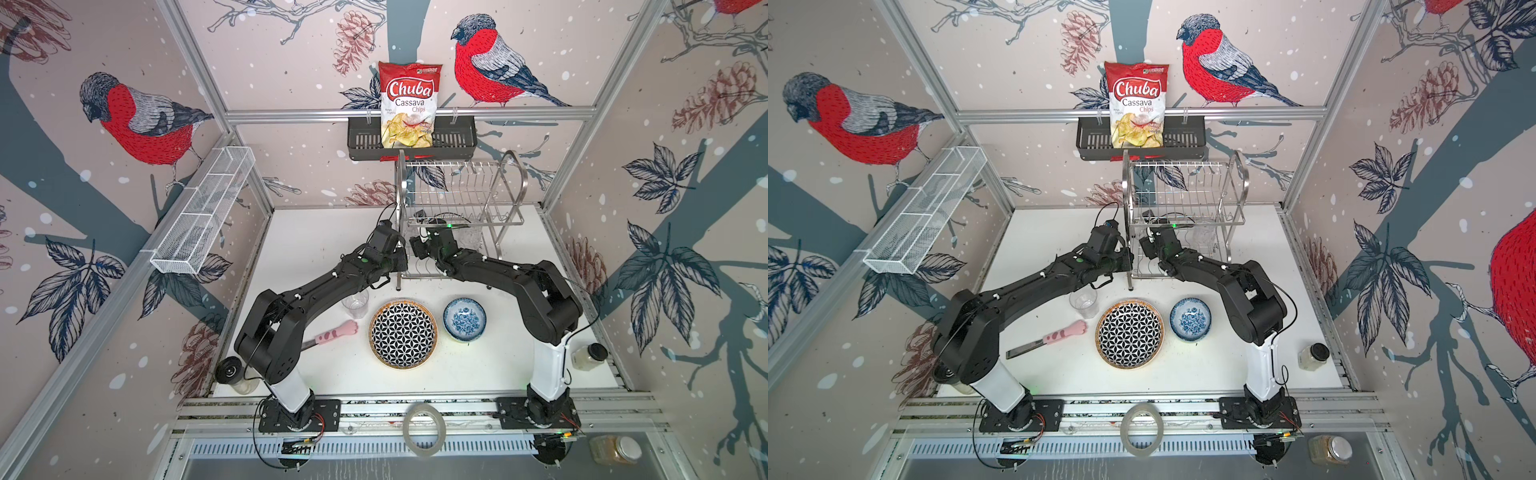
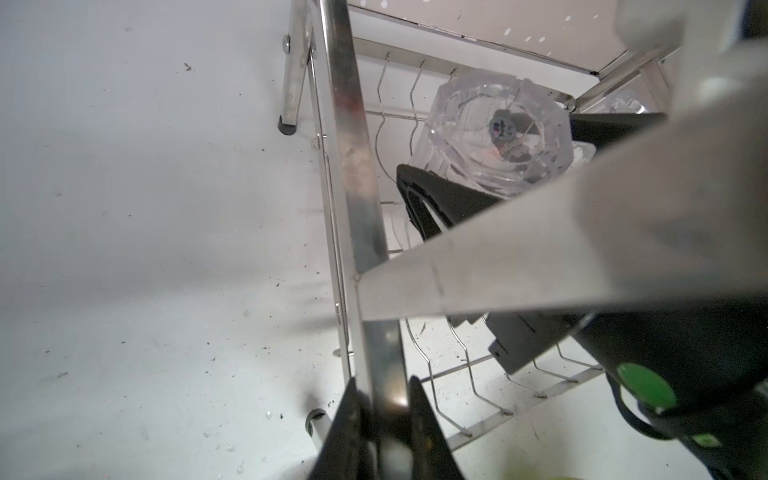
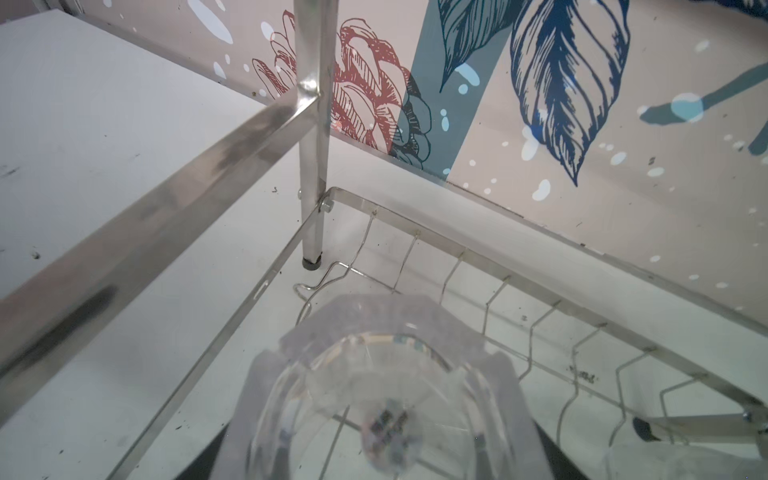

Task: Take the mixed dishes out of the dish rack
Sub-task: 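Close the right gripper on another clear glass in the rack's lower tier, then lift the clear glass out of the rack with the right gripper toward the left gripper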

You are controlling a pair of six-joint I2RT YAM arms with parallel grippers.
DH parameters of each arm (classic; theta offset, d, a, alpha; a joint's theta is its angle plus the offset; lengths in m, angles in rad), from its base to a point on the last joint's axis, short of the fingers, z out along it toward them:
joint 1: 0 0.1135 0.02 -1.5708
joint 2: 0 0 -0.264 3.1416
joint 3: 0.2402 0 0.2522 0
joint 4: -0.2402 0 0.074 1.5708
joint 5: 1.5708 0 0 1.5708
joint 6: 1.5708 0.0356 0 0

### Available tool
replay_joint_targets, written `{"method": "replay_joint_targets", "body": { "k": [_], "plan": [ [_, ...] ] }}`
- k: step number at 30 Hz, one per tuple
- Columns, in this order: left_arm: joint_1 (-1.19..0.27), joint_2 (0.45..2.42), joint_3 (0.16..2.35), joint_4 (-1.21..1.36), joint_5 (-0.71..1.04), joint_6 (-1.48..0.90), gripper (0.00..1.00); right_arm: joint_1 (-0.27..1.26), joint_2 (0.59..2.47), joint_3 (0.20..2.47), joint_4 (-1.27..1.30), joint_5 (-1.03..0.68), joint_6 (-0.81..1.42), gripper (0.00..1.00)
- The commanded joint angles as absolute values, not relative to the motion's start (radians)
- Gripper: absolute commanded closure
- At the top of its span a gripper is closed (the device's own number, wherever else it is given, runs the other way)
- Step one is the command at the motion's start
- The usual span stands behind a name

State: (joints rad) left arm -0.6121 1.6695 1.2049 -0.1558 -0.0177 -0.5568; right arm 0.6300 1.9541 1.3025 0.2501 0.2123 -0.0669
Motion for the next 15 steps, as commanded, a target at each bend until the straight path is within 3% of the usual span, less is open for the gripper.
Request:
{"method": "replay_joint_targets", "body": {
  "k": [1, 15],
  "plan": [
    [-0.609, 1.665, 1.208, -0.201, -0.026, -0.541, 0.88, 0.606, 1.908, 1.289, 0.335, 0.142, 0.076, 0.77],
    [-0.609, 1.676, 1.201, -0.191, -0.032, -0.542, 0.89, 0.604, 1.882, 1.264, 0.336, 0.100, 0.175, 0.78]
  ]
}}
